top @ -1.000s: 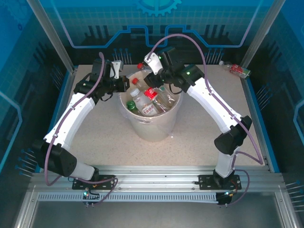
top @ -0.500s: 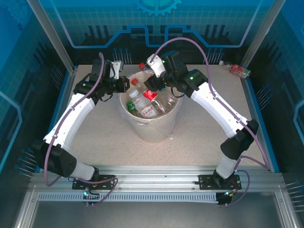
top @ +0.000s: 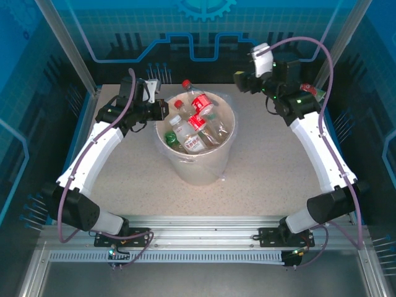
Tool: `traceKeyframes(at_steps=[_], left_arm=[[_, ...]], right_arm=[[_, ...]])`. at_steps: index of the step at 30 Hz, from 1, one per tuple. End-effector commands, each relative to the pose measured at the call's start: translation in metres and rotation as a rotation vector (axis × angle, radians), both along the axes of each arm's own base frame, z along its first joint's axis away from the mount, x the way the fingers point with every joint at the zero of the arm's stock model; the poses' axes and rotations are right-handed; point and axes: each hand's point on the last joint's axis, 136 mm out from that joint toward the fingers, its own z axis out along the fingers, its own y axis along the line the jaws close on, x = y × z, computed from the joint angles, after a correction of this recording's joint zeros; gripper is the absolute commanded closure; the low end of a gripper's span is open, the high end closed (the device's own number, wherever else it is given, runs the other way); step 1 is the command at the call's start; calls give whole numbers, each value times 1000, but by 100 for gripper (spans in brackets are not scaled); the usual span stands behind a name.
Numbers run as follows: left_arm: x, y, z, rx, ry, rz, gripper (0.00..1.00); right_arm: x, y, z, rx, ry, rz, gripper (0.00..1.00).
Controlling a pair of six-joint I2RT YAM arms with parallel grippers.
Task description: Put the plastic bottles in the bin
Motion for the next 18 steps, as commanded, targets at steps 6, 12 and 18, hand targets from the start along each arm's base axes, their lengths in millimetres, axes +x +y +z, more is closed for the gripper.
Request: traceKeyframes(at_steps=[6, 12, 18], left_arm=[[-14, -8, 8, -86, 33, -25, 100], [-13, -5, 7, -69, 34, -24, 100], [-7, -7, 3, -71, 59, -19, 100]], right_arm=[[93, -125, -93, 69, 128, -410, 22], [147, -189, -172, 81, 235, -556, 19], [187, -235, -221, 119, 231, -664, 20]])
